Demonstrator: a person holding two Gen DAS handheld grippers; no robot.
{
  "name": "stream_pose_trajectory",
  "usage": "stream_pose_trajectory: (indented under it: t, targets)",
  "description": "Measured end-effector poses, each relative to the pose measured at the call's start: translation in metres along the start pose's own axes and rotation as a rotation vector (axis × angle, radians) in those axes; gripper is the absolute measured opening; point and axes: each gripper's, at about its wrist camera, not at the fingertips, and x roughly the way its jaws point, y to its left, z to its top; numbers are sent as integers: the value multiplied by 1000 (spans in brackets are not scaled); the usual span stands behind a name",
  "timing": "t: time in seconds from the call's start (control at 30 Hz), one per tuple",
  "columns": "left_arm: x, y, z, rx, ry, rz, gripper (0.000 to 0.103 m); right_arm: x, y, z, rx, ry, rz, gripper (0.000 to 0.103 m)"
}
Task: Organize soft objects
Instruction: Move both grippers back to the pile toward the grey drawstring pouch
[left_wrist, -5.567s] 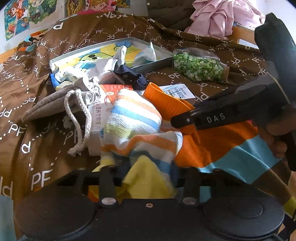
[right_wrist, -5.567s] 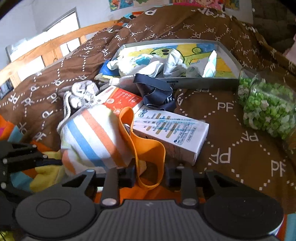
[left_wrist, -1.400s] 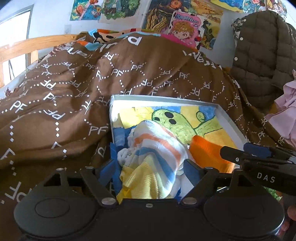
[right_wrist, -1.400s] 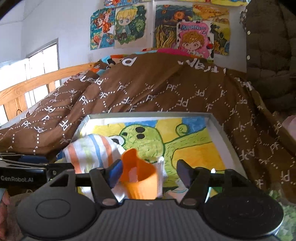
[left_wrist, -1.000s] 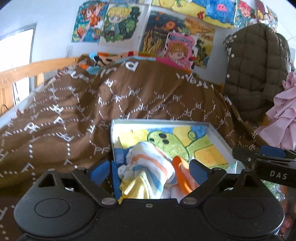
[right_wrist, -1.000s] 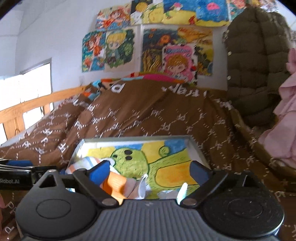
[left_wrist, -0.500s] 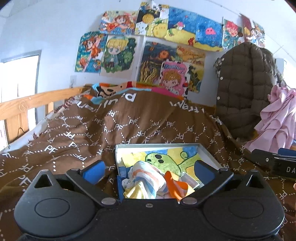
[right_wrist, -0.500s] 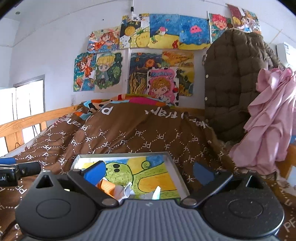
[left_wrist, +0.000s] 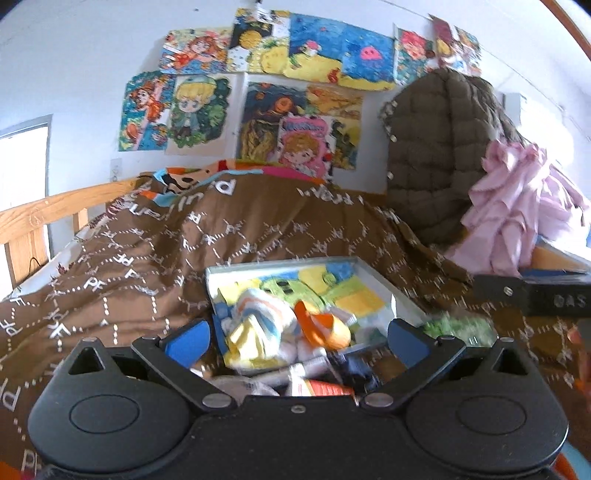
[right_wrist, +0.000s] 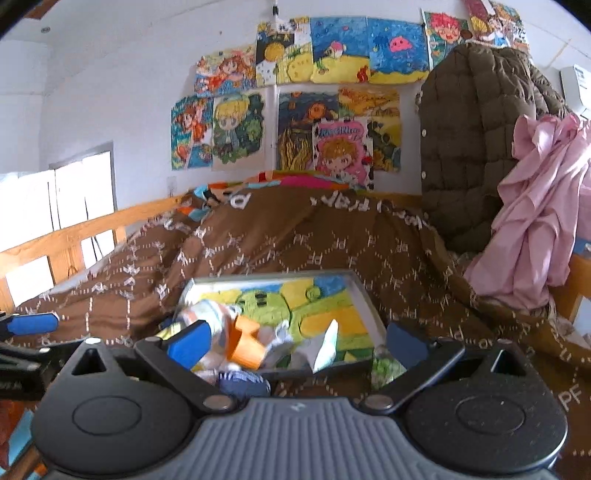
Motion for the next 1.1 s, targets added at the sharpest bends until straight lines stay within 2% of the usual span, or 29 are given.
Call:
stream_pose_trajectory:
  t: [0.23,0.37,1.1]
  targets:
    - [-14,-8,-23,55,65,-38,102,-7,7,-26,-44,81,0,103]
    - [-19,-9,-30,53,89,-43,102,-13,12,-36,-66,113,16,103]
    - [-19,7,-56,-49,231,55,102,-16,18,-66,-120,217,57,103]
